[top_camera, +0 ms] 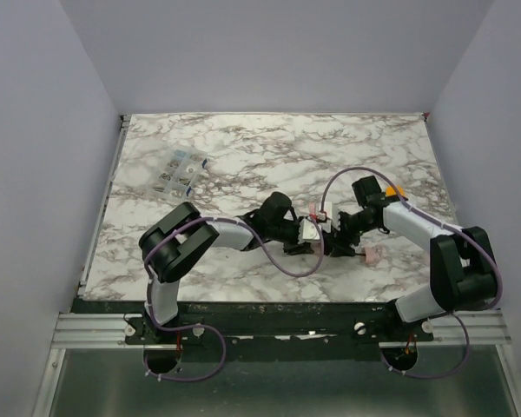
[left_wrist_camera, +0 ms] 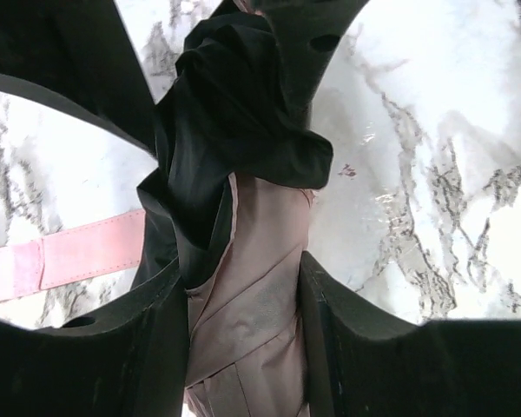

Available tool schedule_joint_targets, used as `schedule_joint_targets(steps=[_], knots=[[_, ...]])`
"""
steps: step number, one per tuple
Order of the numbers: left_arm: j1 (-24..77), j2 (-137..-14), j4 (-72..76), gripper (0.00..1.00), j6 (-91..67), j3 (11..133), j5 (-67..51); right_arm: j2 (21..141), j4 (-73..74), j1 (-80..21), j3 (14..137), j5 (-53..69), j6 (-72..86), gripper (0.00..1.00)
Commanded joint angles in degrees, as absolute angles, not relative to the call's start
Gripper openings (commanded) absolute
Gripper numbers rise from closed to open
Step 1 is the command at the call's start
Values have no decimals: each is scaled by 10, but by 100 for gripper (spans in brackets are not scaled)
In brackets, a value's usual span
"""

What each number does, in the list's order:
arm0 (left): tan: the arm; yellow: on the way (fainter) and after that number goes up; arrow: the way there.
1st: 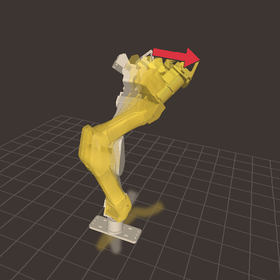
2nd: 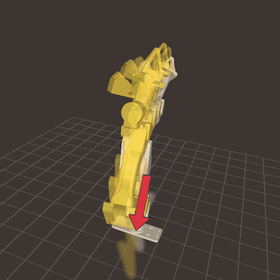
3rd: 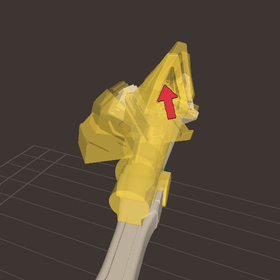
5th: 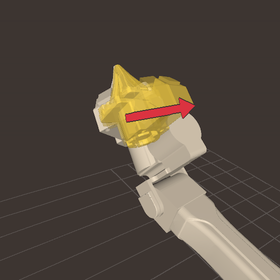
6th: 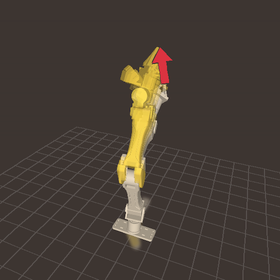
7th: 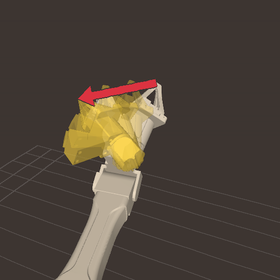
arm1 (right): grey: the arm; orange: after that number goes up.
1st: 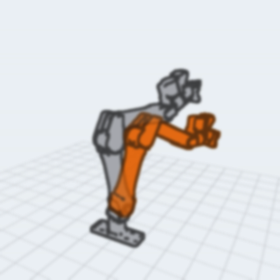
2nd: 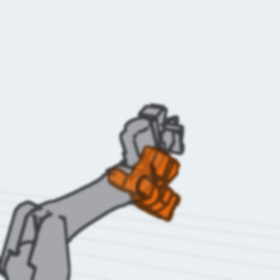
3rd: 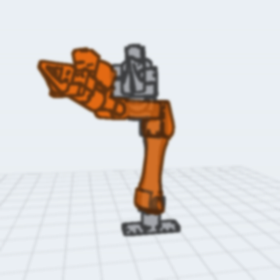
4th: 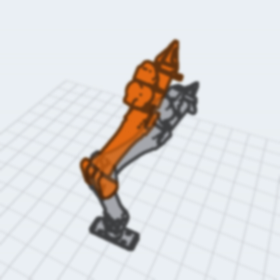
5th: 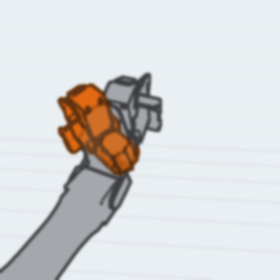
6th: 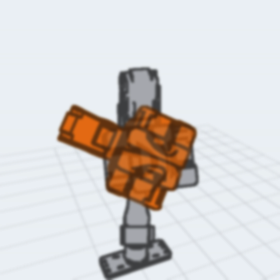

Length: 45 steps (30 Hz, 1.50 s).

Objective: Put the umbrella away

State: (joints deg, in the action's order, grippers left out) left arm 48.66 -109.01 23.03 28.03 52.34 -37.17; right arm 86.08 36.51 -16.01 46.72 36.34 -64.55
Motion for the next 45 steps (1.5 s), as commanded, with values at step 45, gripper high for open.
schedule_joint_targets(steps=[45], knots=[[410,-1213,-3,0,59,555,-227,821,301,-97,445,408,-625,86]])
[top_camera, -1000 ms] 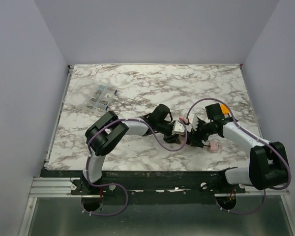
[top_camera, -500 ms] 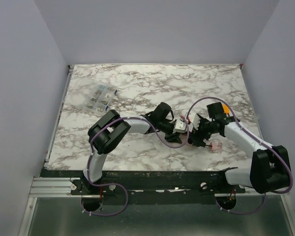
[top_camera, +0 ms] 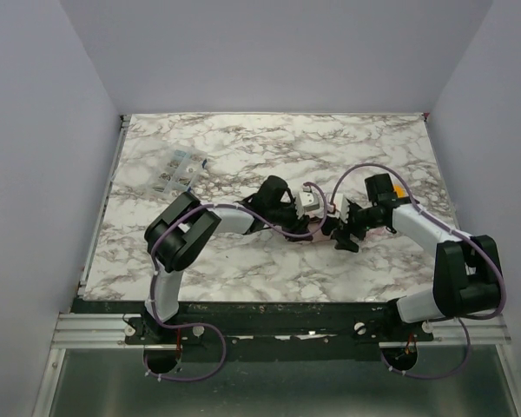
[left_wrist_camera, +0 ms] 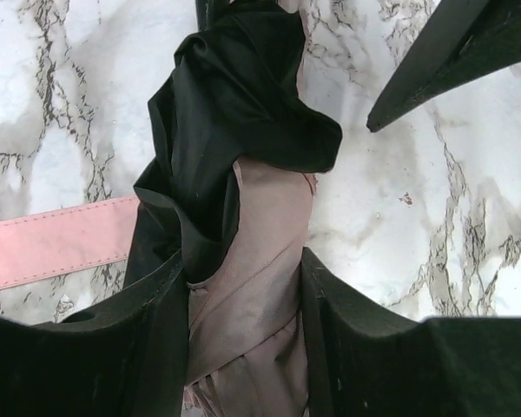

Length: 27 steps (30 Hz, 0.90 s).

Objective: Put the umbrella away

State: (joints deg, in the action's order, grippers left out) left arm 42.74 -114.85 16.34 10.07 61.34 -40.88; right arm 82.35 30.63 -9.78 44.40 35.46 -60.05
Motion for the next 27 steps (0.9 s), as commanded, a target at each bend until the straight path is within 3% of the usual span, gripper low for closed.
schedule_joint_targets(steps=[1,6,8,13,19,27], knots=[[410,-1215,-5,0,60,558,-227,811,305,-94,444,420,-637,86],[410,-1235,-34,0,64,579,-242,696,279,-82,403,518,-733,89],[411,-1247,-52,0,66,592,-254,674,261,-82,378,548,-795,99],[408,-1271,-91,0,69,621,-281,762,350,-87,399,545,-979,100],[398,-1297,-134,0,74,655,-315,744,157,-89,323,494,-928,100],[398,-1332,-188,0,89,696,-345,695,193,-90,341,531,-921,100]])
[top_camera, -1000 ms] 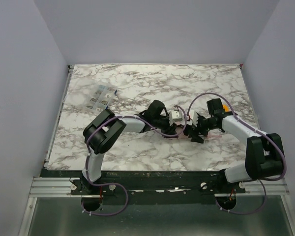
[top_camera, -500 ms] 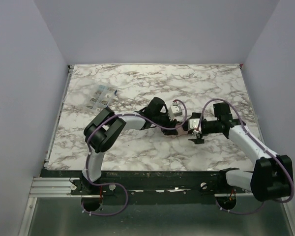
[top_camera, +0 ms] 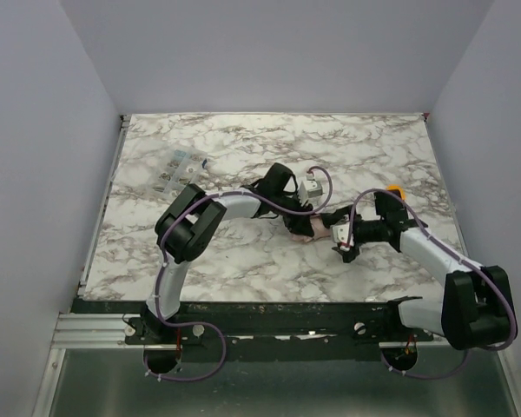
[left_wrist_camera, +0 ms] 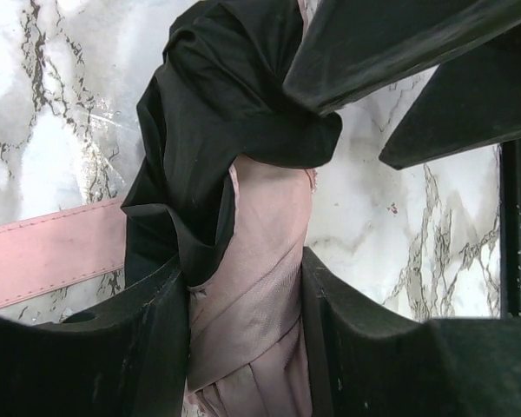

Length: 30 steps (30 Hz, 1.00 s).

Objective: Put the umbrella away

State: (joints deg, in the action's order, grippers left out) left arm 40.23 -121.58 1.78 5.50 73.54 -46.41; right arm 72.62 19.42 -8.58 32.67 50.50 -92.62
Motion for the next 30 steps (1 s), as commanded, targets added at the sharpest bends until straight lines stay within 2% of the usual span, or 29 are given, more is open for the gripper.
schedule_joint_targets(steps=[1,9,12,15,20,23,24,25,29,30], knots=[[397,-1335,-193,0,90,700,-348,702,185,-91,344,519,-911,100],[394,-1363,-237,0,98,737,-374,787,18,-135,274,380,-908,100],[394,-1366,-243,0,100,740,-379,804,8,-152,276,358,-900,95],[393,-1366,-251,0,99,746,-391,826,46,-167,297,333,-897,81],[390,-1368,-266,0,89,759,-419,861,109,-175,330,282,-873,43],[390,-1364,-270,0,78,765,-425,869,142,-175,336,271,-862,30],[390,-1357,-266,1,70,762,-425,872,156,-177,339,268,-858,28],[389,-1346,-257,5,62,757,-422,876,173,-176,345,268,-855,26],[388,-1243,-171,32,23,692,-408,899,253,-178,380,278,-840,21],[388,-1221,-145,43,11,679,-403,905,271,-178,387,282,-834,21]])
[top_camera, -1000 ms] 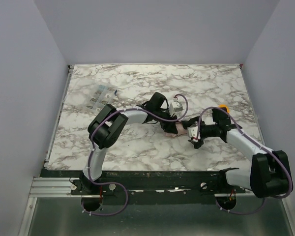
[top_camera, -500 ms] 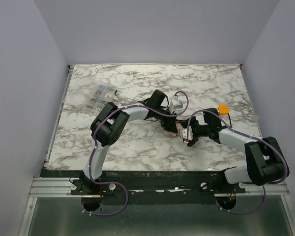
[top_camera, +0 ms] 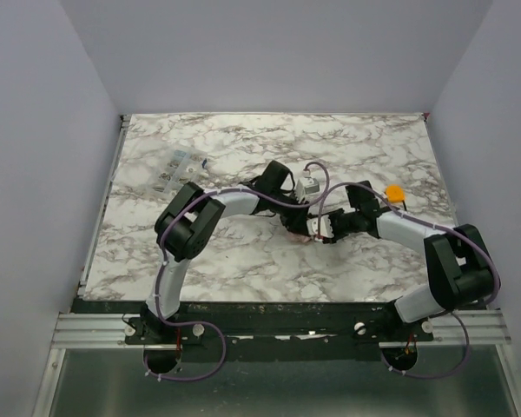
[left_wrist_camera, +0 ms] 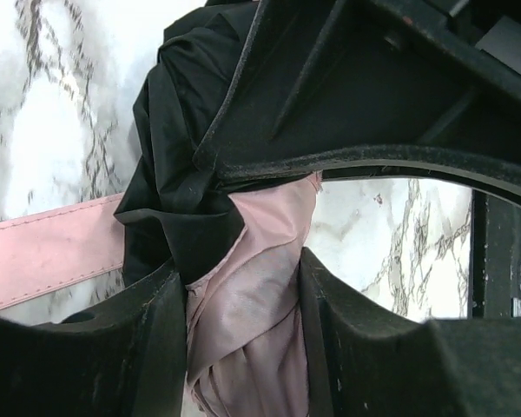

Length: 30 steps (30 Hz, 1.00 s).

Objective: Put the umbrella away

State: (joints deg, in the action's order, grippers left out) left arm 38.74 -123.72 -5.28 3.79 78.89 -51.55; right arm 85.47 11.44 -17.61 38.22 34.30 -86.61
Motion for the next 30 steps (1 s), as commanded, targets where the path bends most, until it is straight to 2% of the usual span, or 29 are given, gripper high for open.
schedule_joint_targets(steps=[1,8,12,15,16,17,20,22,25,28,30], knots=[[386,-1192,-124,50,4,660,-402,912,285,-178,398,287,-825,20],[377,-1048,68,66,-63,540,-357,968,394,-181,471,307,-795,14],[376,-950,171,70,-60,438,-266,981,429,-185,485,311,-788,14],[377,-855,304,74,-51,324,-175,1003,472,-187,511,324,-783,13],[378,-817,356,90,-42,275,-156,1010,488,-188,519,330,-780,13],[377,-785,429,98,-36,230,-148,1021,504,-189,531,337,-778,13],[374,-737,620,98,-59,122,-118,1056,554,-202,562,344,-765,13],[374,-746,677,98,-47,98,-159,1080,573,-211,578,345,-750,13],[404,-785,698,89,39,102,-277,1110,583,-219,592,350,-731,13],[517,-812,666,89,227,103,-199,1127,580,-219,595,350,-719,13],[560,-831,625,88,284,122,-155,1131,575,-220,594,354,-713,12]])
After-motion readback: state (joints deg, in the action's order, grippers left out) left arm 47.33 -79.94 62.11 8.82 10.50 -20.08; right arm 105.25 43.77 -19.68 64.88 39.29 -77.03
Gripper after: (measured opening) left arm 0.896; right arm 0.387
